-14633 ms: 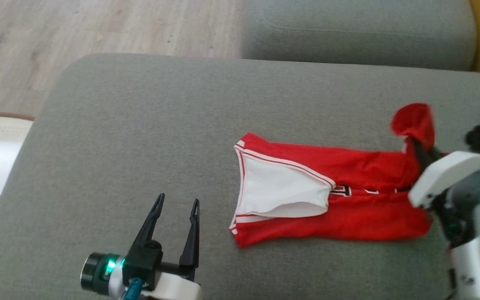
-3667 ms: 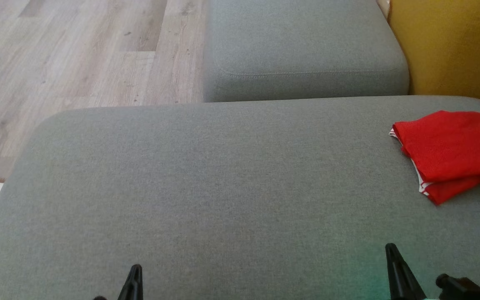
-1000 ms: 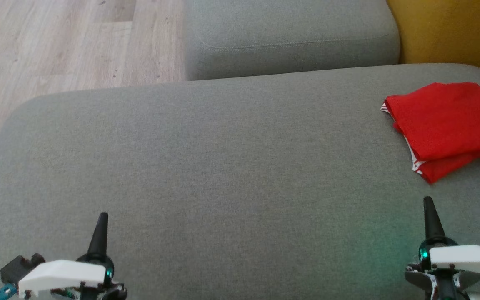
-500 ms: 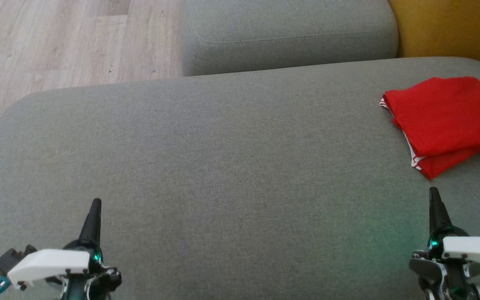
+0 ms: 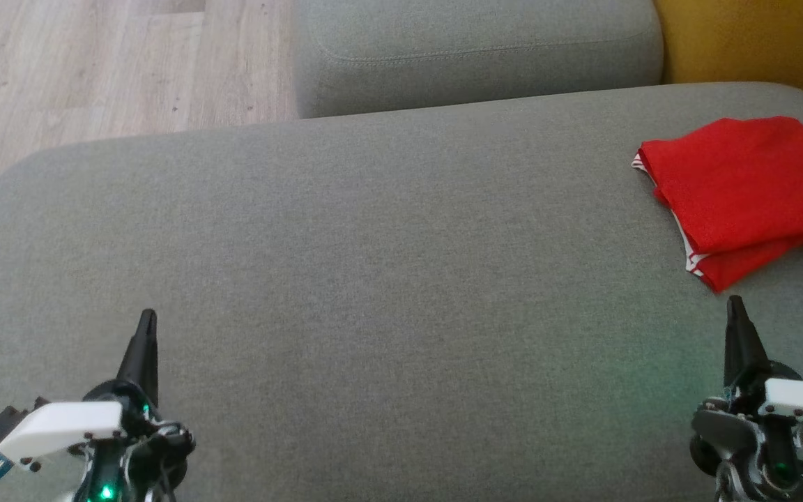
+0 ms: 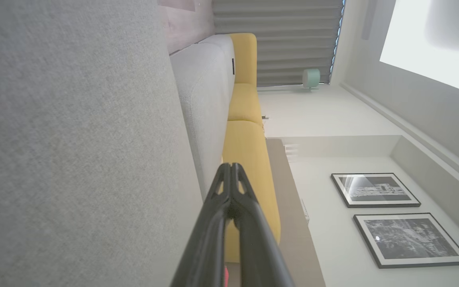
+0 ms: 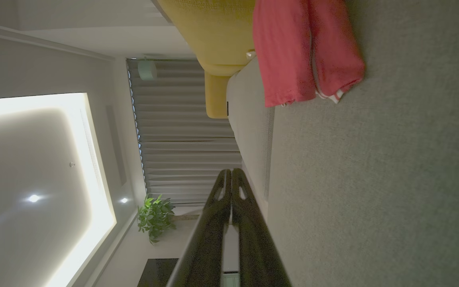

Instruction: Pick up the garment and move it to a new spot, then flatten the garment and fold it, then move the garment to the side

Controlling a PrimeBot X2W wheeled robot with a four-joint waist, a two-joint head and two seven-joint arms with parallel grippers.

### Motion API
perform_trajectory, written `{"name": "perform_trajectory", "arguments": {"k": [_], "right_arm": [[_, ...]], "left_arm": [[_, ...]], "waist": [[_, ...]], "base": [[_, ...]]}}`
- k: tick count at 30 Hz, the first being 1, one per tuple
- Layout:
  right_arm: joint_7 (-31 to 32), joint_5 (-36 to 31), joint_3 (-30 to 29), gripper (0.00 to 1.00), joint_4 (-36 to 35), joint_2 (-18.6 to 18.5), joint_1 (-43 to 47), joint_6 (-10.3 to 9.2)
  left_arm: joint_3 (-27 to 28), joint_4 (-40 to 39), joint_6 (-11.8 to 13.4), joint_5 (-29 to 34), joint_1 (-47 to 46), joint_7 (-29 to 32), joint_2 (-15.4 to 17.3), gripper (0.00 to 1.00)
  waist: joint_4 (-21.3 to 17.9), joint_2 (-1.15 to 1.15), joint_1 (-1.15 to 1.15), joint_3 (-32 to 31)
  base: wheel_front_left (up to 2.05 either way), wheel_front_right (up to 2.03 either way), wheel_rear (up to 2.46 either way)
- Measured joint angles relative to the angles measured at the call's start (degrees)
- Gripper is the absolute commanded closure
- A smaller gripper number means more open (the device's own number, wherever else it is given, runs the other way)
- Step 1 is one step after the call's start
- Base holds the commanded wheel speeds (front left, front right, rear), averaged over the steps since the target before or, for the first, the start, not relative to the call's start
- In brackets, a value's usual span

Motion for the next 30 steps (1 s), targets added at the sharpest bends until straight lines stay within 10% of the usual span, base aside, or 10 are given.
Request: {"name": "perform_trajectory", "arguments": {"k": [30], "right_arm": [[1.15, 2.57, -0.67, 1.0, 0.07, 0.01, -0.6, 0.0]], "left_arm": [[1.53, 0.44, -0.42, -2.72, -1.18, 0.97, -0.38, 1.0]], "waist": [[-0.13, 0.0, 0.0, 0.22]], "base": [[0.0, 0.0, 0.0]]}}
